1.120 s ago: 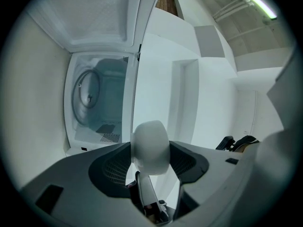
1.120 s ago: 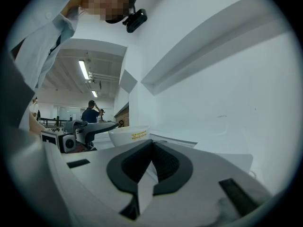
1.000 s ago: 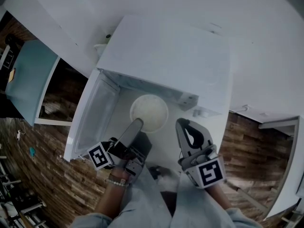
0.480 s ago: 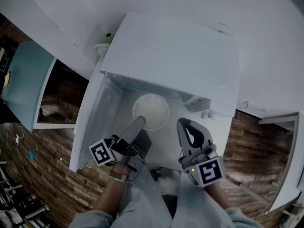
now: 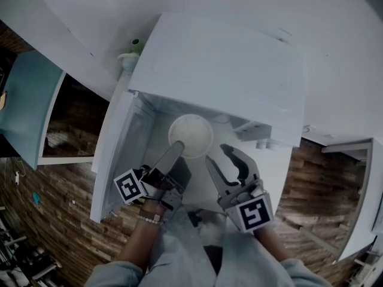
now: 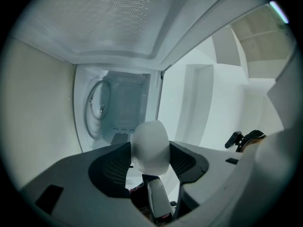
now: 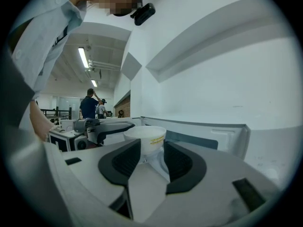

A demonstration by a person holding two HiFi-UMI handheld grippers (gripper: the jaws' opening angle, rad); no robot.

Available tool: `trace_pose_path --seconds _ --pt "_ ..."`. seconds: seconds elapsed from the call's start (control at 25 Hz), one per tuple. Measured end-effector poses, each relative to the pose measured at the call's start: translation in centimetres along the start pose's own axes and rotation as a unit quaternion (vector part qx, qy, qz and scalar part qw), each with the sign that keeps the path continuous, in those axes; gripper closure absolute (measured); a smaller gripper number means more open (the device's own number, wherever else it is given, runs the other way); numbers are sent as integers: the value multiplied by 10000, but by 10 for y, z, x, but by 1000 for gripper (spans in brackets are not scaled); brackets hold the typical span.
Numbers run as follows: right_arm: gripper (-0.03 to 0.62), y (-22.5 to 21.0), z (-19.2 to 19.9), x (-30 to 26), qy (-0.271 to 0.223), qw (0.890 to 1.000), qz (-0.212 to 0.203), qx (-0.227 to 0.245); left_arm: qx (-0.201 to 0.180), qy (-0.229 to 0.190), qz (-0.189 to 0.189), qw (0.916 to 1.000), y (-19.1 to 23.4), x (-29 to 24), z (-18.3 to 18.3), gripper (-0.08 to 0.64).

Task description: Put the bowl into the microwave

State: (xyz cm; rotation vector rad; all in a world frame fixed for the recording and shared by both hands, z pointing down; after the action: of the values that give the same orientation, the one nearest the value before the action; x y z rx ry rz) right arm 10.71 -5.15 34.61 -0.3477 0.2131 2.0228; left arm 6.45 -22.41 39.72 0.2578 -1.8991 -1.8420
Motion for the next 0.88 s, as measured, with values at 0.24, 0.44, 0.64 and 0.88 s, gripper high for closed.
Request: trace_pose_path --seconds 0.24,0.44,0.64,0.88 --pt "385 11 10 -17 228 9996 -145 80 29 30 -72 10000 10 -1 -8 318" --pt "356 13 23 -31 419 9989 -176 -145 35 127 -157 9998 20 -5 -12 318" --pt "318 12 32 -42 584 9977 -194 -279 70 219 -221 9995 29 -9 -14 318" --pt "300 4 44 -54 710 9955 -124 -622 87 255 -272 9993 41 -14 -17 318"
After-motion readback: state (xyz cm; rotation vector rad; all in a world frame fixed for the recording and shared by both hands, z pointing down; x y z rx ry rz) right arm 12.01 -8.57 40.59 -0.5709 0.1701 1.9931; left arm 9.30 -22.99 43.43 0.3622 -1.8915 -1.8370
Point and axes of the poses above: the fingertips, and each gripper's own axes: x backward along the fingers, y to its left, z out of its underside, the point moved 8 cm from there along x, backward along the fingers, and after that the axes turned 9 degrees about y, right-handed, at the moved point
